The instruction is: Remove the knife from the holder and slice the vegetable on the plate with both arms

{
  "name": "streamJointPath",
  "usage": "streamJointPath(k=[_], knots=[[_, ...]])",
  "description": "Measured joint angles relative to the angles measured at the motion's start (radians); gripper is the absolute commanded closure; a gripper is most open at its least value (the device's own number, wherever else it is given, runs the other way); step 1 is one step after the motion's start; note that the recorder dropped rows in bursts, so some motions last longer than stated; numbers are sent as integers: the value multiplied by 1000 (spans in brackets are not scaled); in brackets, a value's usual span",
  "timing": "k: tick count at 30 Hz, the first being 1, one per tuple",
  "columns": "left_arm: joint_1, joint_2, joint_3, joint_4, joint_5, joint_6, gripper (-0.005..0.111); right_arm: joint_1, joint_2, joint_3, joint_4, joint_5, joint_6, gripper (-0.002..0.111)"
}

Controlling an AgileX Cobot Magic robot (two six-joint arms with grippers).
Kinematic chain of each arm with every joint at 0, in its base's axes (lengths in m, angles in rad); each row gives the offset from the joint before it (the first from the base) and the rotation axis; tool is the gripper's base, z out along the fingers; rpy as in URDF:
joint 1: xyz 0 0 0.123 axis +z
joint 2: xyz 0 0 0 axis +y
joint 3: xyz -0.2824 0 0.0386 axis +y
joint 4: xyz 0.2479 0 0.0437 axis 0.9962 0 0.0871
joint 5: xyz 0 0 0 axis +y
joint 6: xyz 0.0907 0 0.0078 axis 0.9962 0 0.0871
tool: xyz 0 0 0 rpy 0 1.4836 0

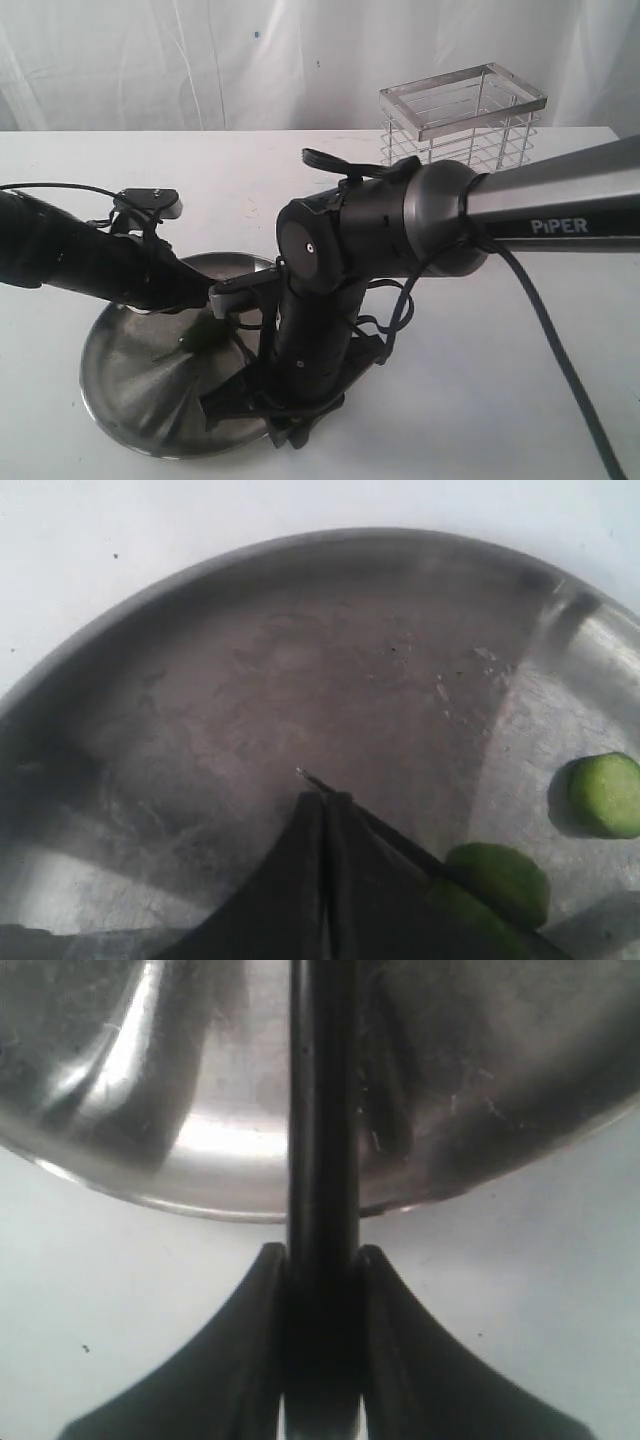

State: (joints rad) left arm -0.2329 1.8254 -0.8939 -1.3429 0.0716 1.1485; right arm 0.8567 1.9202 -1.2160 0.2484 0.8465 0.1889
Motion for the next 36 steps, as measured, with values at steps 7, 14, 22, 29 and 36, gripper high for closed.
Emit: streamJointPath(k=[7, 14, 22, 29, 36], knots=[[0, 6, -12, 0, 28, -34, 107, 0, 0, 28, 0, -24, 0, 108], [0, 6, -33, -30, 69, -68, 107, 0, 0, 30, 11, -43, 0, 108], [0, 36, -60, -43, 67, -42, 107, 0, 0, 30, 16, -46, 0, 108], [0, 91, -95, -41, 114, 1, 107, 0, 0, 30, 20, -46, 0, 108], [1, 103, -74, -56, 122, 7, 107, 0, 0, 32, 20, -40, 0, 108]])
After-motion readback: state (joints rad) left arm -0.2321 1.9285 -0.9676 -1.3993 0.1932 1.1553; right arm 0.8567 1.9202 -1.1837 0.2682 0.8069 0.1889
